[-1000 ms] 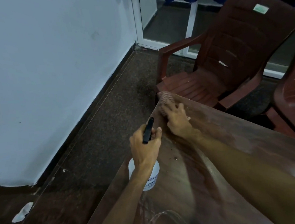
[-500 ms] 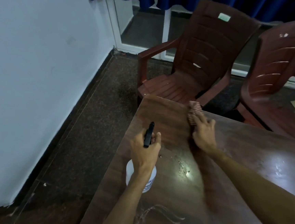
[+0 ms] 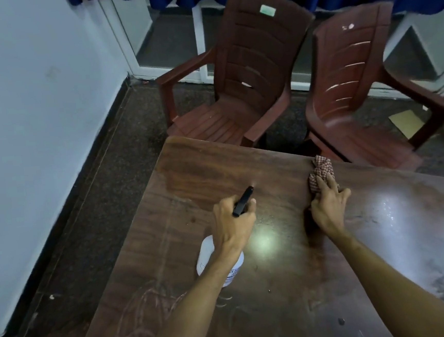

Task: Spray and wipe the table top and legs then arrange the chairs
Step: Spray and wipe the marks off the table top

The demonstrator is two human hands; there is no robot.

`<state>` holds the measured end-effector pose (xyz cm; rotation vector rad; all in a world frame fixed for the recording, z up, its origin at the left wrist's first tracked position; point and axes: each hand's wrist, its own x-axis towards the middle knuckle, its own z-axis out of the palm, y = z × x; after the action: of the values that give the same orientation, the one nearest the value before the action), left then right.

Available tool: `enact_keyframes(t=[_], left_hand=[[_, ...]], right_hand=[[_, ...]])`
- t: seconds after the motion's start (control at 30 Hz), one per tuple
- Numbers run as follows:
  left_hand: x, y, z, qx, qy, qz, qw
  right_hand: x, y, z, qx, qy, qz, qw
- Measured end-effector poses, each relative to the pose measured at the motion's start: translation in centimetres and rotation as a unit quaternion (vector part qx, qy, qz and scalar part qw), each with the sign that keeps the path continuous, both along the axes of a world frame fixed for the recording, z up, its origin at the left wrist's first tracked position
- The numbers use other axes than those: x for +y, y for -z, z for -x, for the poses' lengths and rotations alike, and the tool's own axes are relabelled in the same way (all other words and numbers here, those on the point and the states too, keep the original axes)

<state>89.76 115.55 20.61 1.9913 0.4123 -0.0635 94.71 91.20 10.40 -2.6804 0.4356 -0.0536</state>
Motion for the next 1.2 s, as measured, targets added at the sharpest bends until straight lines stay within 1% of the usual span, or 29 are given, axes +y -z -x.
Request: enact_keyframes(t=[0.07,0.13,0.17,0.23,0.3,0.33,0.37,0.4,0.47,0.5,0.53,0.57,0.6,0.63,0.67,0.73,0.77,0.8,0.83,0.9,0.93,0.97,1.0,1.07,1.1,1.13,1.2], left_hand=[[-0.8,-0.2,-0.6,-0.012,-0.004,-0.006,1.000],[-1.0,-0.2,-1.0,-0.026,-0.013,-0.005,1.000],[-1.0,-0.4,-1.2,-0.029,-0.020,-0.004,0.999],[-0.8,-0.5,-1.6,-0.032,-0.036,-0.013,0.999],[-0.4,-0.1,-1.8,-0.033,-0.047,-0.026,0.998],[-0.2,0.0,-2.0,-0.031,-0.054,-0.031,0.998],[0.1,0.1,-2.1,-0.027,-0.061,-0.034,0.997],[0.5,0.3,-2.2,-0.024,-0.067,-0.034,0.997],[1.5,0.4,-2.5,-0.023,-0.081,-0.025,0.996],[2.1,0.3,-2.7,-0.023,-0.092,-0.019,0.995],[2.8,0.2,-3.0,-0.027,-0.105,-0.015,0.994],[3.5,0.3,-3.3,-0.032,-0.117,-0.014,0.992],[4.4,0.4,-3.6,-0.036,-0.130,-0.019,0.991],[5.1,0.4,-3.9,-0.037,-0.141,-0.025,0.989],[6.0,0.4,-4.0,-0.039,-0.149,-0.032,0.987],[7.4,0.3,-4.2,-0.045,-0.154,-0.044,0.986],[8.4,0.3,-4.4,-0.045,-0.157,-0.049,0.985],[9.2,0.4,-4.4,-0.046,-0.161,-0.054,0.984],[10.1,0.5,-4.4,-0.046,-0.166,-0.058,0.983],[11.5,0.5,-4.1,-0.047,-0.178,-0.060,0.981],[12.1,0.6,-4.0,-0.047,-0.182,-0.060,0.980],[12.8,0.8,-3.8,-0.046,-0.189,-0.059,0.979],[13.3,0.9,-3.5,-0.045,-0.195,-0.059,0.978],[14.5,1.2,-2.8,-0.046,-0.203,-0.058,0.976],[14.8,1.2,-2.6,-0.049,-0.204,-0.055,0.976],[15.2,1.2,-2.2,-0.051,-0.208,-0.054,0.975],[16.4,1.2,-1.1,-0.055,-0.227,-0.051,0.971]], right_hand=[[-0.8,0.2,-0.7,0.008,0.023,-0.002,1.000],[-0.2,0.4,-1.9,0.013,0.014,0.006,1.000],[0.8,0.5,-2.7,0.010,-0.015,0.009,1.000],[4.5,0.2,-4.5,0.001,-0.116,0.005,0.993],[8.1,0.2,-6.0,0.001,-0.237,0.010,0.971],[8.8,0.3,-6.8,0.000,-0.279,0.019,0.960],[8.6,0.5,-7.6,0.001,-0.291,0.024,0.957],[7.7,0.7,-8.3,0.005,-0.266,0.023,0.964],[5.6,1.3,-9.2,0.011,-0.152,0.012,0.988],[5.4,1.3,-9.3,0.007,-0.100,0.011,0.995],[6.3,1.1,-9.6,0.009,-0.079,0.010,0.997],[8.3,0.7,-9.8,0.007,-0.085,0.006,0.996],[11.1,0.5,-10.2,0.004,-0.126,0.001,0.992],[14.1,0.4,-10.5,0.000,-0.189,-0.002,0.982],[17.2,0.5,-10.9,0.002,-0.267,-0.005,0.964],[21.4,1.1,-11.4,-0.005,-0.413,0.008,0.911],[22.5,1.3,-11.9,-0.007,-0.462,0.014,0.887],[22.9,1.6,-12.8,-0.012,-0.488,0.020,0.872],[23.1,1.6,-13.7,-0.013,-0.480,0.026,0.877],[23.6,1.5,-16.1,-0.005,-0.390,0.026,0.920],[24.4,1.3,-16.8,0.005,-0.357,0.029,0.934],[25.8,1.4,-17.1,0.008,-0.368,0.033,0.929],[27.3,1.4,-16.7,0.007,-0.415,0.040,0.909],[29.7,2.1,-15.5,-0.010,-0.536,0.058,0.842],[29.9,2.1,-15.8,-0.021,-0.553,0.056,0.831],[29.9,2.1,-16.6,-0.024,-0.531,0.053,0.845],[30.5,1.2,-16.7,-0.015,-0.430,0.041,0.902]])
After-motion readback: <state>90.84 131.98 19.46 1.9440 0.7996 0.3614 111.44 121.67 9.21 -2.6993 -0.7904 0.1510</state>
